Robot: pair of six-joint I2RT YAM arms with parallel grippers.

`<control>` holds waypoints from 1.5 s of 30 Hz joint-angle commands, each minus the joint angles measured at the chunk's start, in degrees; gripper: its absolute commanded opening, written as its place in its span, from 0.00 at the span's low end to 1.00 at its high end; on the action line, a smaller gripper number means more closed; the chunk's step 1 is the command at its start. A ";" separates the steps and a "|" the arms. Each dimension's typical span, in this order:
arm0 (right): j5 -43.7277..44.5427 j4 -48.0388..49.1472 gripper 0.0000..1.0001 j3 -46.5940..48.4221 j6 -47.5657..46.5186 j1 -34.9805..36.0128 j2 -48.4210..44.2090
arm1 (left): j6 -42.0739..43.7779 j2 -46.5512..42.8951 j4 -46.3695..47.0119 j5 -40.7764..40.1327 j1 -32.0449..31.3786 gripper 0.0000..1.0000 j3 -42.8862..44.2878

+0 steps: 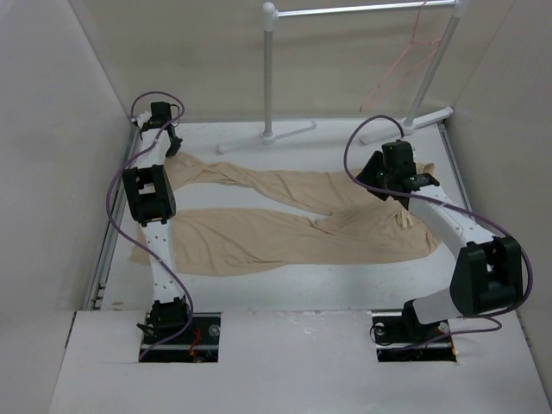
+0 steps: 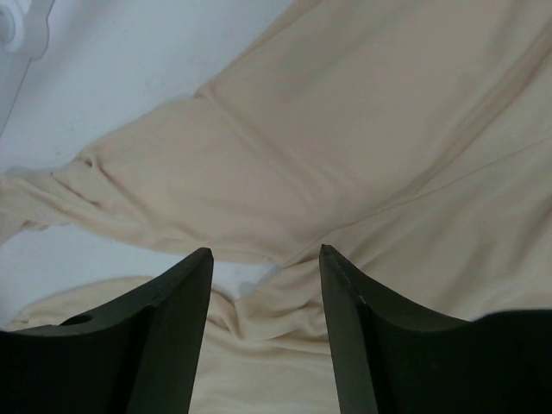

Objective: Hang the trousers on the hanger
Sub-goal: Flatten out the trousers at the center of the board.

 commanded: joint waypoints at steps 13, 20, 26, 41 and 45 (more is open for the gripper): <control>-0.36 2.80 0.65 2.48 -1.19 -0.89 -0.45 | 0.27 -15.74 2.58 -2.85 -1.09 0.08 -2.37; -0.98 2.01 0.66 3.63 -2.07 -0.89 -1.33 | 0.44 -5.98 -4.64 -1.97 -0.03 0.35 3.44; -1.77 1.04 0.66 2.93 -3.22 -0.19 -1.42 | 1.41 -1.93 -1.47 -2.15 -0.21 0.39 5.98; -2.12 0.69 0.67 1.78 -2.86 -0.70 -2.47 | 1.85 1.15 -2.26 -2.58 0.32 0.09 1.34; -2.47 0.69 0.68 2.66 -3.22 -2.20 -2.74 | 2.20 -0.08 -2.70 -3.11 0.84 0.03 0.45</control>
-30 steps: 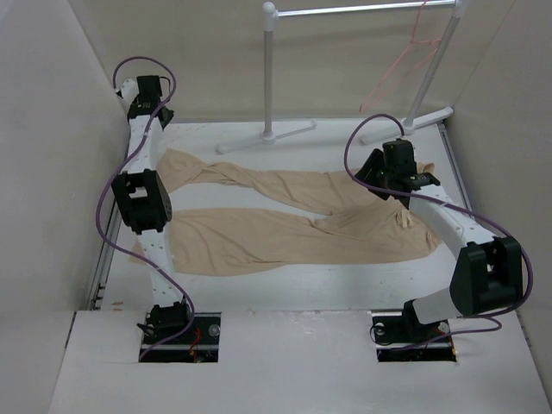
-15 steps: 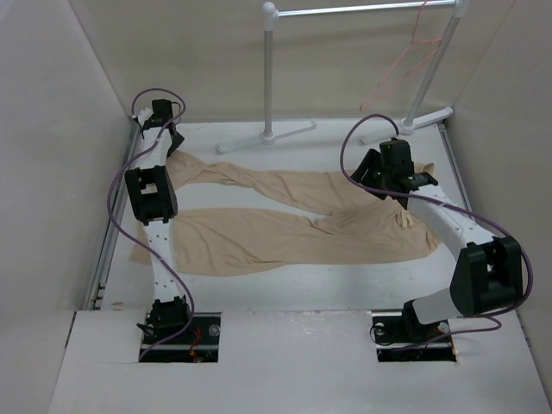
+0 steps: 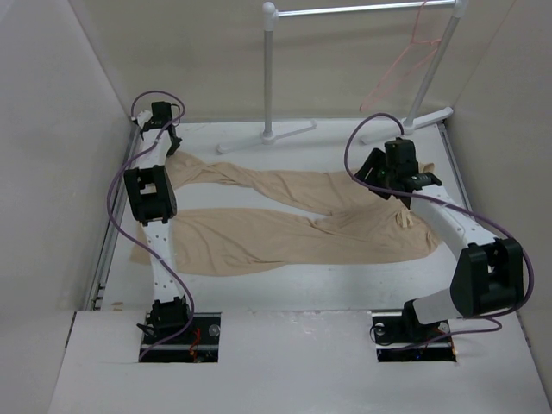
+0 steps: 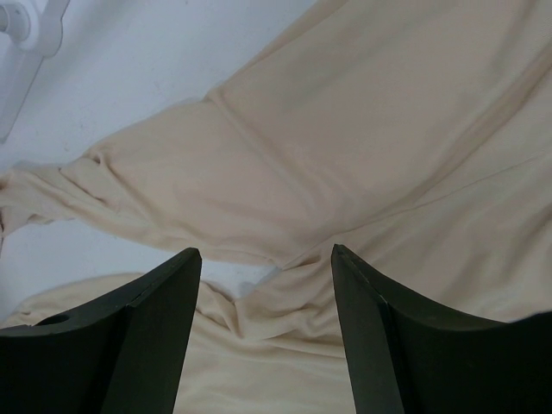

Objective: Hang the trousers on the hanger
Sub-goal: Flatten out the trousers at the center of the board.

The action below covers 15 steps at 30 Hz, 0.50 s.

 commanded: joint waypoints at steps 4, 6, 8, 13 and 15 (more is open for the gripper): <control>-0.99 0.71 0.68 2.75 -1.12 -1.00 -2.48 | 0.87 -4.81 -2.09 -2.66 0.78 0.00 -3.03; -0.99 0.71 0.68 3.01 -1.12 -1.00 -1.95 | 0.96 -6.04 -0.86 -3.36 0.43 0.09 -3.12; -1.25 0.71 0.68 3.19 -1.21 -0.83 -1.60 | 1.13 -6.05 0.72 -3.54 0.43 0.26 -2.77; -1.43 0.19 0.68 3.80 -1.29 0.23 -1.42 | 1.48 -1.40 -1.56 -2.66 0.34 0.41 1.71; -0.99 -0.60 0.68 4.51 -1.29 0.49 -1.33 | 2.18 0.10 -1.82 -1.79 0.34 0.38 1.72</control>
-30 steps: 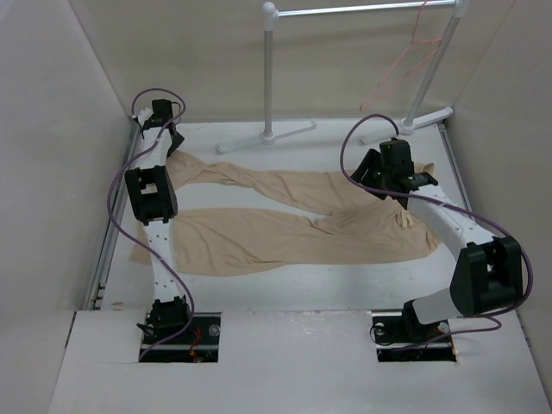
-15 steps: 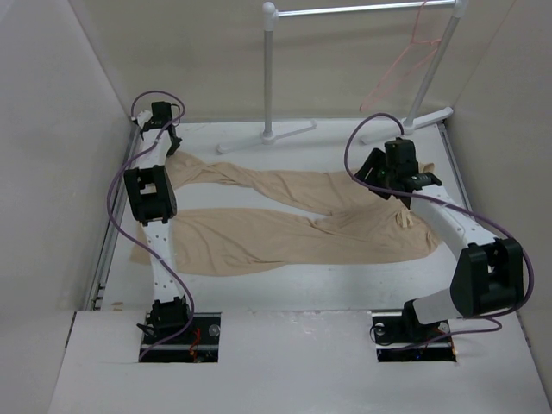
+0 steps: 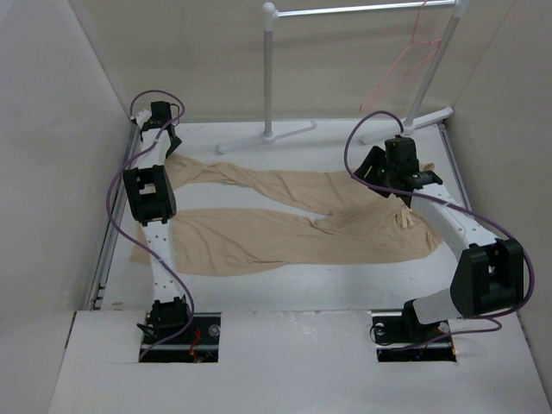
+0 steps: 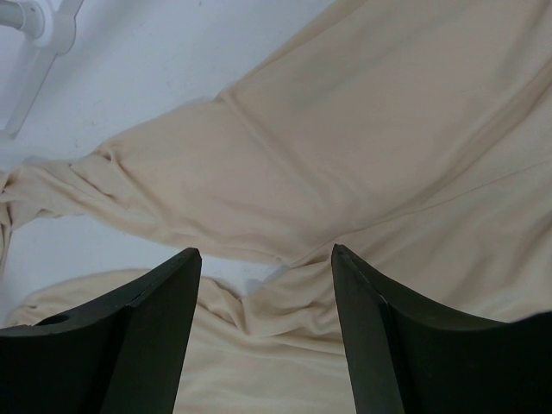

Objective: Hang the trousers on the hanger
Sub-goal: Flatten out the trousers at the center of the board.

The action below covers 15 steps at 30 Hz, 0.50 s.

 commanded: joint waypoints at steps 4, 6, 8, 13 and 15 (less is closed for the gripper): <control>0.08 -0.17 0.68 4.38 -0.90 0.84 -1.22 | 1.49 3.15 -3.47 0.49 0.19 0.30 1.63; 0.08 -0.61 0.68 4.91 -0.90 0.75 -1.49 | 1.57 2.89 -3.47 0.58 0.19 0.19 -0.38; -0.01 -0.87 0.68 5.52 -0.90 0.67 -2.01 | 1.75 2.45 -3.12 0.32 0.19 0.10 -1.80; -0.45 -0.96 0.68 6.49 -0.90 -0.74 -3.77 | 1.40 -0.53 -1.63 -1.96 0.19 0.00 -4.00; -0.53 -0.96 0.68 6.41 -0.81 -0.83 -4.30 | 1.22 -2.98 0.04 -2.32 -0.16 0.00 -4.61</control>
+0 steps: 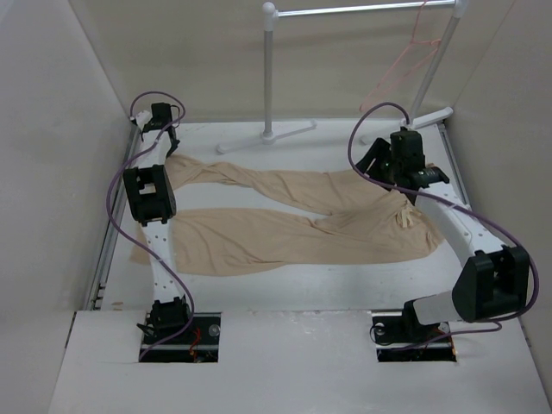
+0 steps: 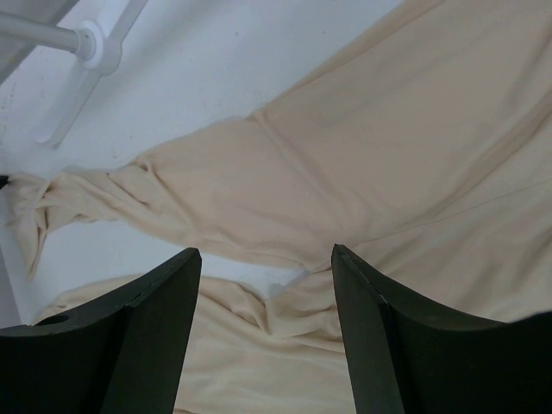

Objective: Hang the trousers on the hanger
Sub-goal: Flatten out the trousers at the center of the board.

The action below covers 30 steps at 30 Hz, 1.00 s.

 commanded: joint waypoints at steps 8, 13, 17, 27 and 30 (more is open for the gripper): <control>-0.40 2.26 0.68 0.65 0.26 0.86 -2.68 | -0.64 -15.55 3.77 -1.87 -2.05 0.00 -5.94; -0.49 3.31 0.68 -0.15 0.26 0.95 -2.68 | -1.69 -19.51 3.94 -1.43 -2.14 0.00 -4.81; -0.84 3.66 0.68 -0.06 0.26 1.04 -3.47 | -2.31 -23.38 3.42 -0.73 -3.19 0.00 -3.05; -0.93 5.86 0.68 -4.62 2.02 1.04 -7.07 | -1.96 -39.98 4.65 -1.69 -6.18 0.00 -11.38; -1.28 7.09 0.68 -6.38 2.46 1.48 -8.30 | -1.78 -44.82 4.73 -3.01 -6.54 0.00 -14.55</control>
